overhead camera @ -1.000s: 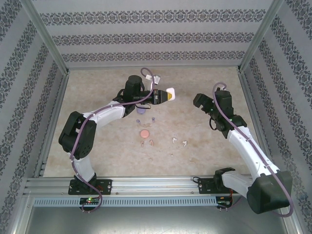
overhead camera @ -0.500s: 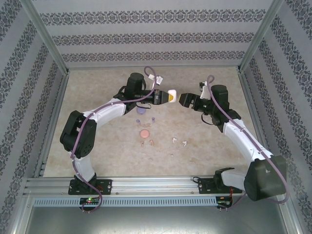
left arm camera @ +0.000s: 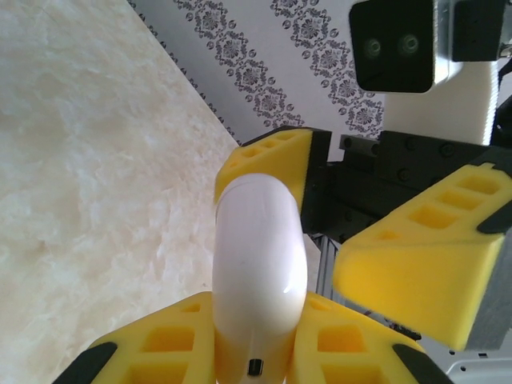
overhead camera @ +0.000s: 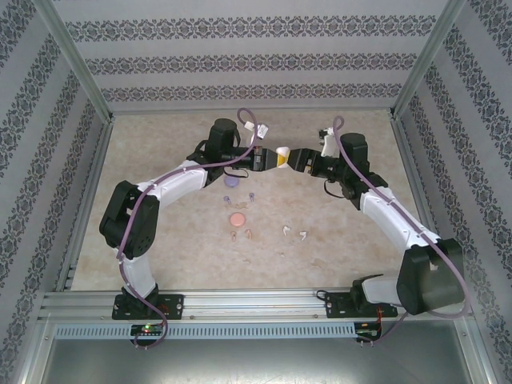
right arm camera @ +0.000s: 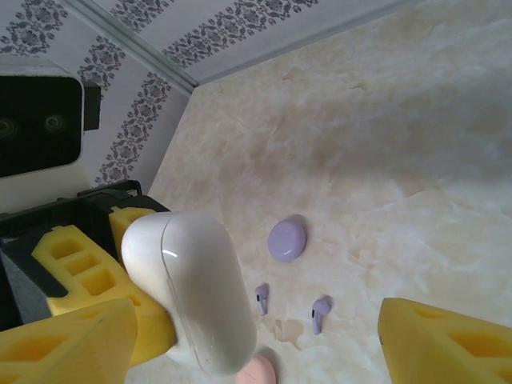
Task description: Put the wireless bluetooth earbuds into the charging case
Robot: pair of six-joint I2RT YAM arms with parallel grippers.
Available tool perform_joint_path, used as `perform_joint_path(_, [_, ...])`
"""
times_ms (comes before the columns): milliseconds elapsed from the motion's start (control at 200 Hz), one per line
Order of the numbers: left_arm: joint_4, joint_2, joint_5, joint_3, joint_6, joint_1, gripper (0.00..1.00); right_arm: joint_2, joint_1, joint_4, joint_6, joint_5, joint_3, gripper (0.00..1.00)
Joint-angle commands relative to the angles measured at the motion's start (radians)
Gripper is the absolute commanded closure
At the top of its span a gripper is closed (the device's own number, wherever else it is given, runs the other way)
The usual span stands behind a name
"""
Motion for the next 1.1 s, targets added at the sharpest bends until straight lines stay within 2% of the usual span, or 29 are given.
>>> perform_joint_path(0, [0.003, -0.003, 0.028, 0.036, 0.01, -0.004, 1.0, 0.026, 0.011, 0.035, -0.001, -0.02, 0.029, 0.22])
perform_joint_path(310, [0.011, -0.041, 0.046, 0.025, 0.005, -0.006, 1.0, 0.073, -0.055, 0.072, 0.014, 0.013, -0.036, 0.3])
perform_joint_path(465, [0.016, -0.056, 0.044, 0.018, 0.004, -0.009, 1.0, 0.095, -0.093, 0.083, 0.027, -0.011, -0.065, 0.33])
perform_joint_path(854, [0.049, -0.05, 0.062, 0.003, -0.016, -0.012, 1.0, -0.075, -0.103, 0.101, 0.053, -0.165, -0.133, 0.34])
perform_joint_path(999, [0.138, -0.048, 0.062, -0.016, -0.075, -0.013, 1.0, -0.065, -0.104, 0.156, 0.113, -0.189, -0.129, 0.42])
perform_joint_path(1094, [0.266, -0.047, 0.039, -0.053, -0.162, -0.013, 1.0, -0.047, -0.104, 0.294, 0.255, -0.181, -0.156, 0.45])
